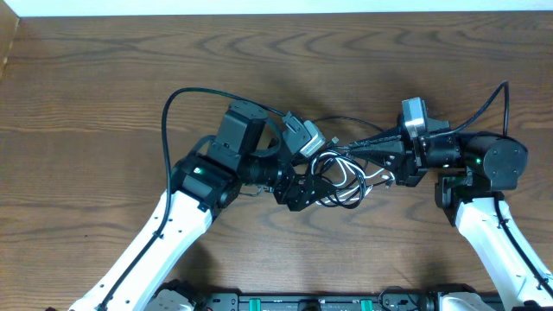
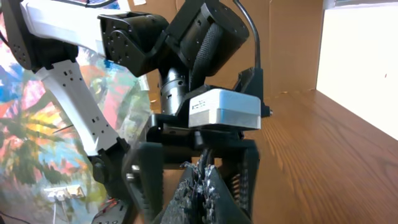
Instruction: Untangle cables
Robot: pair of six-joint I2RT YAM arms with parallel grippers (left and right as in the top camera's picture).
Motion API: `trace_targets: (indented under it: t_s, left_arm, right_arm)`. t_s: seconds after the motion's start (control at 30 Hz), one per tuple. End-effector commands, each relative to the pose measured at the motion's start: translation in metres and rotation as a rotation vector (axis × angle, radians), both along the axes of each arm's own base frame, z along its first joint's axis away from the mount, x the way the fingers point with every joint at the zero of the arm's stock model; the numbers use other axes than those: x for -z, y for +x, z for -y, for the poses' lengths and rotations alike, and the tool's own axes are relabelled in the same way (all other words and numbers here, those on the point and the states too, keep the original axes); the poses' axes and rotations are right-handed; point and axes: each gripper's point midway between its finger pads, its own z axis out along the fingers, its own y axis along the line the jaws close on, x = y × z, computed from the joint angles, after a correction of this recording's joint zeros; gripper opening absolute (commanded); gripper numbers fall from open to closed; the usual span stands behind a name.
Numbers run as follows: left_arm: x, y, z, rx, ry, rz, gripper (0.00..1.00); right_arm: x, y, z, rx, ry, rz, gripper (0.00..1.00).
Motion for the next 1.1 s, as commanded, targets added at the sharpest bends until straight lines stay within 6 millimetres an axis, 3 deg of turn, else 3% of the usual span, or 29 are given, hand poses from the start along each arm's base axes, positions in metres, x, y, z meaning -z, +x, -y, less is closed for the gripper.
trace_targets:
  t_s: [0.0, 0.03, 0.07, 0.3, 0.33, 0.37, 0.43, 0.67, 0.9, 1.07]
  left_arm:
    - [-0.007, 0.001, 0.005, 0.038, -0.016, 0.042, 0.44]
    - [-0.007, 0.001, 0.005, 0.045, -0.016, 0.054, 0.19]
    - [-0.007, 0.001, 0.005, 0.051, -0.015, 0.064, 0.08]
    - [-0.011, 0.003, 0.006, 0.046, -0.027, 0.073, 0.07]
    - [-0.012, 0.004, 0.007, 0.036, -0.034, 0.068, 0.06]
    - [-0.014, 0.005, 0.008, 0.032, -0.04, 0.071, 0.08]
    - [-0.019, 0.008, 0.009, 0.022, -0.055, 0.077, 0.08]
    - [-0.028, 0.014, 0.001, -0.036, -0.034, 0.145, 0.08]
    - [-0.038, 0.04, -0.027, -0.25, 0.075, 0.281, 0.08]
    - [-0.044, 0.046, -0.042, -0.334, 0.114, 0.324, 0.07]
  right_arm:
    - [-0.002, 0.0, -0.001, 0.001, 0.005, -0.007, 0.01]
    - [-0.002, 0.0, -0.001, 0.002, 0.005, -0.007, 0.01]
    - [-0.002, 0.0, -0.001, 0.002, 0.005, -0.007, 0.01]
    - [-0.001, 0.0, -0.001, -0.002, 0.002, -0.016, 0.02]
    - [-0.001, 0.0, -0.001, -0.002, 0.002, -0.02, 0.09]
    - [0.0, 0.0, -0.001, -0.002, 0.002, -0.025, 0.22]
    - [0.002, 0.001, -0.001, -0.003, -0.001, -0.048, 0.99]
    - [0.01, -0.007, -0.001, -0.057, -0.035, -0.091, 0.99]
    - [0.015, -0.003, -0.001, -0.05, -0.037, -0.172, 0.99]
    - [0.018, -0.002, -0.001, -0.05, -0.039, -0.214, 0.99]
